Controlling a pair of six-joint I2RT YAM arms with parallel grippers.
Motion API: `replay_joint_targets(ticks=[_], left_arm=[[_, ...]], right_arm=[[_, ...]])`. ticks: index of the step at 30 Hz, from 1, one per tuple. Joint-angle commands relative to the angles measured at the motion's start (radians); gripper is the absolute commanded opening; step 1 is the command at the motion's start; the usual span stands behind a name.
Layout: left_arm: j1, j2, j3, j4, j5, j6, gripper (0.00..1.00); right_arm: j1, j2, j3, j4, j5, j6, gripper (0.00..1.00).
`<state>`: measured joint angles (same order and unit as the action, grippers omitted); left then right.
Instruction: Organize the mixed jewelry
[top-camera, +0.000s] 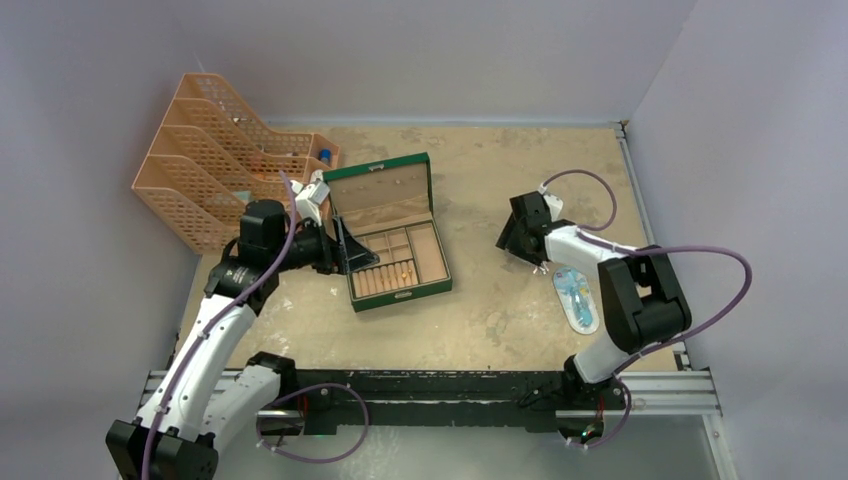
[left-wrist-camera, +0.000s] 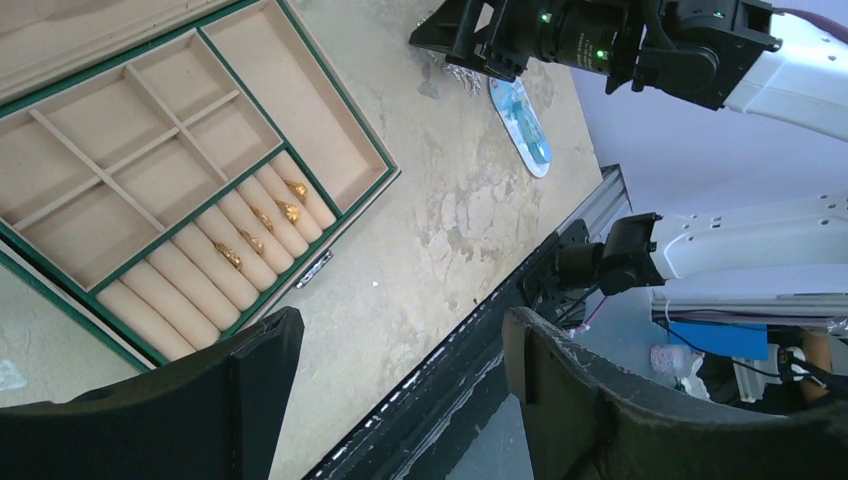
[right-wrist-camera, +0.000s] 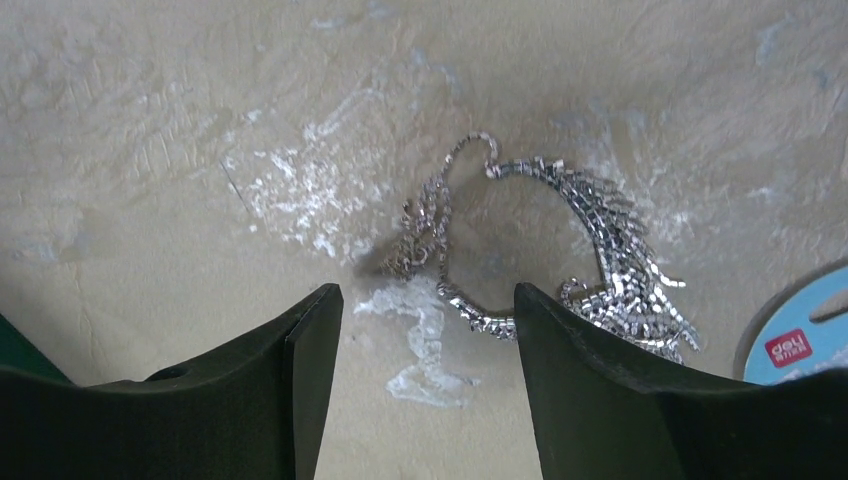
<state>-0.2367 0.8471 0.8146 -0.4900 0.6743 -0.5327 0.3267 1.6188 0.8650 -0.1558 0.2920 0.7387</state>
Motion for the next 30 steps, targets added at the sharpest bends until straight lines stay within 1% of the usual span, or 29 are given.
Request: replay_joint_targets(ticks=[1, 4, 6, 8, 11, 12, 14, 18, 22, 25, 27, 30], left_arm=[[0.004, 0.014, -0.004, 0.059, 0.035, 0.03, 0.73], [0.004, 0.021, -0.007, 0.066, 0.045, 0.026, 0.73], [0.004, 0.025, -0.011, 0.074, 0.046, 0.021, 0.73], [0.004, 0.03, -0.013, 0.086, 0.053, 0.015, 0.73], [0.004, 0.04, -0.019, 0.104, 0.064, 0.006, 0.72], [0.004, 0.043, -0.019, 0.108, 0.069, 0.004, 0.72], [0.004, 0.051, -0.018, 0.116, 0.073, 0.003, 0.72], [0.004, 0.063, -0.004, 0.108, 0.06, 0.017, 0.72], [0.004, 0.067, 0.009, 0.096, 0.043, 0.028, 0.72], [0.004, 0.067, 0.004, 0.096, 0.037, 0.028, 0.72], [0.004, 0.072, 0.002, 0.095, 0.036, 0.031, 0.72], [0.004, 0.088, 0.009, 0.09, 0.033, 0.035, 0.71]], right_arm=[[-0.002, -0.047, -0.064, -0.038, -0.06, 0.027, 0.66], [-0.003, -0.096, -0.099, -0.052, -0.097, 0.045, 0.65], [-0.003, -0.139, -0.124, -0.056, -0.086, 0.055, 0.64], [-0.001, -0.183, -0.167, -0.048, -0.132, 0.069, 0.63], [-0.001, -0.248, -0.223, -0.039, -0.177, 0.105, 0.59], [-0.001, -0.264, -0.237, -0.034, -0.191, 0.114, 0.57], [-0.001, -0.288, -0.229, -0.04, -0.199, 0.116, 0.54], [-0.001, -0.265, -0.087, -0.129, -0.097, 0.083, 0.53], [-0.002, -0.189, 0.081, -0.187, 0.079, 0.004, 0.52], [-0.003, -0.136, 0.136, -0.174, 0.168, -0.081, 0.51], [-0.002, -0.113, 0.146, -0.154, 0.159, -0.176, 0.52], [-0.002, -0.11, 0.136, -0.143, 0.176, -0.246, 0.55]])
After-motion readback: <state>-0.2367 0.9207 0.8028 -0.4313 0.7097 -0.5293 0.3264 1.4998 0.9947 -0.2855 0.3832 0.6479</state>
